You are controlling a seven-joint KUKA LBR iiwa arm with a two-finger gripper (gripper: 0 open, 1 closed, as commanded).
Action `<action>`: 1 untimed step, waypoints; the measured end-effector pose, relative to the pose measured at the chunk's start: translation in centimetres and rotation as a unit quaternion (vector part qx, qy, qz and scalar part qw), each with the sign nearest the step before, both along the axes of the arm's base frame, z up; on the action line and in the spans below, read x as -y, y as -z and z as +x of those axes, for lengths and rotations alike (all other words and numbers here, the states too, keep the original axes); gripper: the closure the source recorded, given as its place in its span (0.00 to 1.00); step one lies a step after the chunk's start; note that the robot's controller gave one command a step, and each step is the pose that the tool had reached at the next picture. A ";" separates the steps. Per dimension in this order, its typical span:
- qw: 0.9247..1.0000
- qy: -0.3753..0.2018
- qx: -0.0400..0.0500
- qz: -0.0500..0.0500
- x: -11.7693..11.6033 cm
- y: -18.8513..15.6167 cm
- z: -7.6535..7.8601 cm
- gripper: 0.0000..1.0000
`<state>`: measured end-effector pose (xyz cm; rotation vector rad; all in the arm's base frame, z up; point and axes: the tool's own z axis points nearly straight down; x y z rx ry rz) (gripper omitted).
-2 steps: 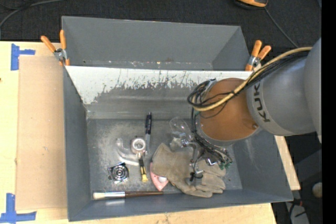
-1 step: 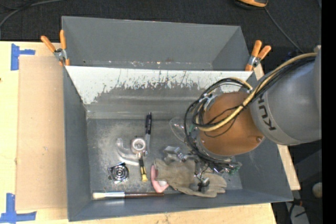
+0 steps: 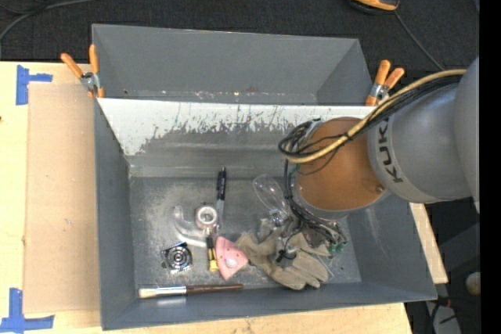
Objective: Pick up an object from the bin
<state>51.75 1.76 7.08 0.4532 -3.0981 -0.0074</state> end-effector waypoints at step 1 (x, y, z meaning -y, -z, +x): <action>1.000 0.000 0.000 0.000 0.0 0.0 0.0 1.00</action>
Offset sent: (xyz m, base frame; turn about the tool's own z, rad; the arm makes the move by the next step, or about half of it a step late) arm 0.0001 0.0000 0.0543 0.0000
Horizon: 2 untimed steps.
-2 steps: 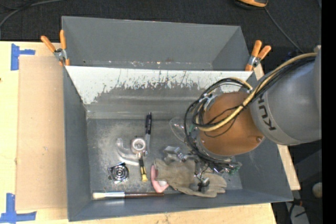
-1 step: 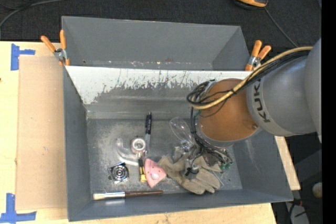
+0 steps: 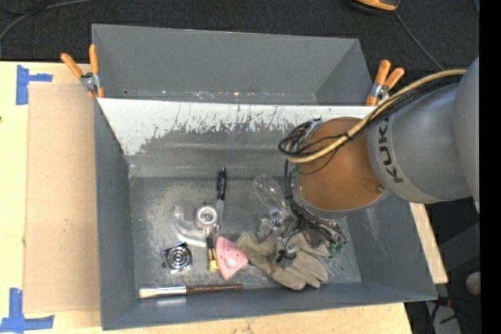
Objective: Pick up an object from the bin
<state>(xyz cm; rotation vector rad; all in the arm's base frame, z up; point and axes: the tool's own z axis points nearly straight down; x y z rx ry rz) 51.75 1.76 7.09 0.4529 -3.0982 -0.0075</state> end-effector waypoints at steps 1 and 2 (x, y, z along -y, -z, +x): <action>1.000 0.000 -0.002 0.000 -0.1 -3.2 -0.2 1.00; 1.000 0.000 0.000 0.000 -0.1 -5.0 0.0 1.00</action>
Offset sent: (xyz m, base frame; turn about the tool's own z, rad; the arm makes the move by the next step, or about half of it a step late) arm -0.0024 0.0004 0.0422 0.0001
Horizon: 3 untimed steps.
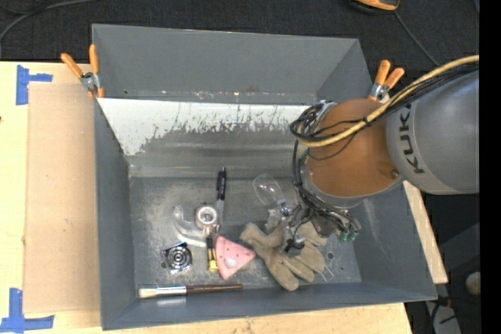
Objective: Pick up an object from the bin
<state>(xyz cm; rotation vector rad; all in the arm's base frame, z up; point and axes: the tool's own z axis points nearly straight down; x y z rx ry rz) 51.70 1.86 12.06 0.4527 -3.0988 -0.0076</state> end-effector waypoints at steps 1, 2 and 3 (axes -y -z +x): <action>1.000 0.000 -0.001 0.000 0.0 -0.1 0.0 1.00; 1.000 0.000 -0.001 0.000 0.0 -0.3 0.0 1.00; 1.000 0.001 -0.002 0.000 -0.1 -0.9 -0.1 1.00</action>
Offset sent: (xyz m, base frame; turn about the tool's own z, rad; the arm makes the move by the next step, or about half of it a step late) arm -0.0001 0.0002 0.0052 0.0002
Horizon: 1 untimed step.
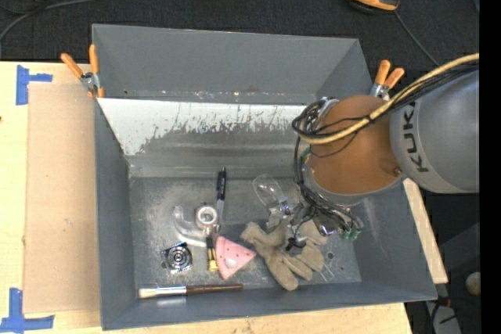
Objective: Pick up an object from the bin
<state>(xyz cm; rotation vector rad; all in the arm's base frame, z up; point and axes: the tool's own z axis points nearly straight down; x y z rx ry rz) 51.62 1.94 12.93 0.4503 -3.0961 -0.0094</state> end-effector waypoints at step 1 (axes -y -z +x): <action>1.000 0.000 0.000 0.000 0.0 -0.8 0.0 1.00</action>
Offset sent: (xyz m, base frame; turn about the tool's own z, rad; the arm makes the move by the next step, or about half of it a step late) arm -0.0002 0.0003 0.0214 0.0001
